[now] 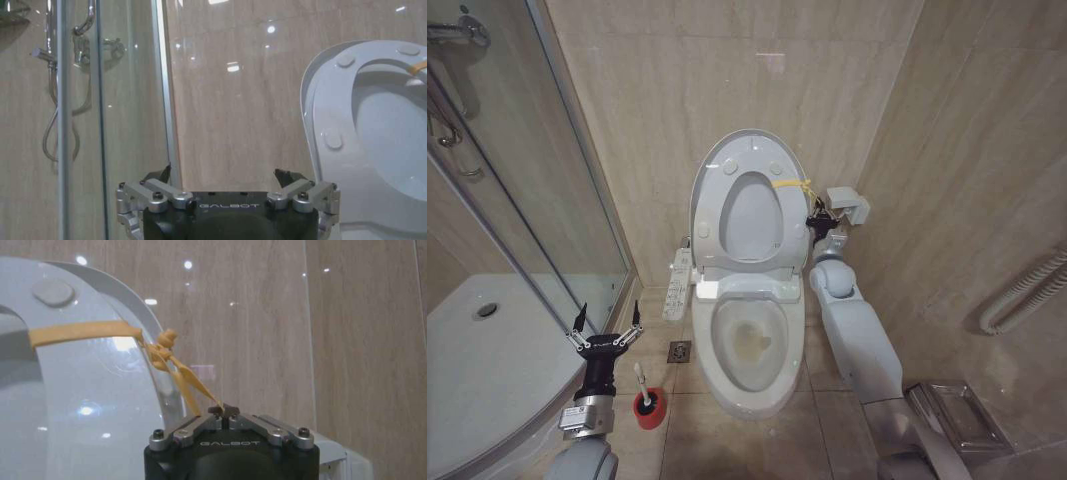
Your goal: Open the toilet lid, clean the toilet bowl with a toilet brush, close the toilet lid, and flush.
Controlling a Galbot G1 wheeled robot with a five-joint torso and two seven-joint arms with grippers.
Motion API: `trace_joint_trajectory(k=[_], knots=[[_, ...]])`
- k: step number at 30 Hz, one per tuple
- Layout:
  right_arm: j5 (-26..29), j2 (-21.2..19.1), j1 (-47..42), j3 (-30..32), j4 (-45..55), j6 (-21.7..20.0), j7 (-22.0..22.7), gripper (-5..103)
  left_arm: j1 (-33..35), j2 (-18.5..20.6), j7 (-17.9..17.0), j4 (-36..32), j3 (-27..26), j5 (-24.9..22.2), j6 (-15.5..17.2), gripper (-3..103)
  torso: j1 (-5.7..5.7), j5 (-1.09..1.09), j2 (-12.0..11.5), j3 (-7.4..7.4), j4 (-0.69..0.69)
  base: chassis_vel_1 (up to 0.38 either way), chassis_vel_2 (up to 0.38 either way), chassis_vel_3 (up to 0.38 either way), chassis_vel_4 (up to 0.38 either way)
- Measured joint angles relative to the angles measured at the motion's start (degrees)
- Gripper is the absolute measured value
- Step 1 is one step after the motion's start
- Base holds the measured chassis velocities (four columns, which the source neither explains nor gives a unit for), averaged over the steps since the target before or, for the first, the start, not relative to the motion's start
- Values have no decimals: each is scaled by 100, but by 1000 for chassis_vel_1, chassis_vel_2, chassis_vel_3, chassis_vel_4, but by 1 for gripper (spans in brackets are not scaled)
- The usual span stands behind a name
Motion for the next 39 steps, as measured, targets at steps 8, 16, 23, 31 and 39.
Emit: trace_joint_trajectory(k=[8,16,23,31,39], knots=[[101,-264,-168,36,235,-45,-4,1,0,0,1,0,1,0,0,100,1,2,0,1,0,0,0,0,0],[107,-401,-260,192,349,-82,24,1,0,0,1,0,1,0,0,100,1,0,0,0,1,0,0,0,0],[-173,-551,-359,374,337,4,73,1,0,0,1,0,1,0,0,100,1,-1,0,0,1,0,0,0,0],[17,-562,-509,362,572,-81,96,1,0,0,1,0,0,0,0,100,1,0,0,0,-6,0,0,0,0],[113,-622,-691,343,936,-178,106,27,0,0,1,0,0,0,0,100,1,3,-1,1,-10,0,0,0,0]])
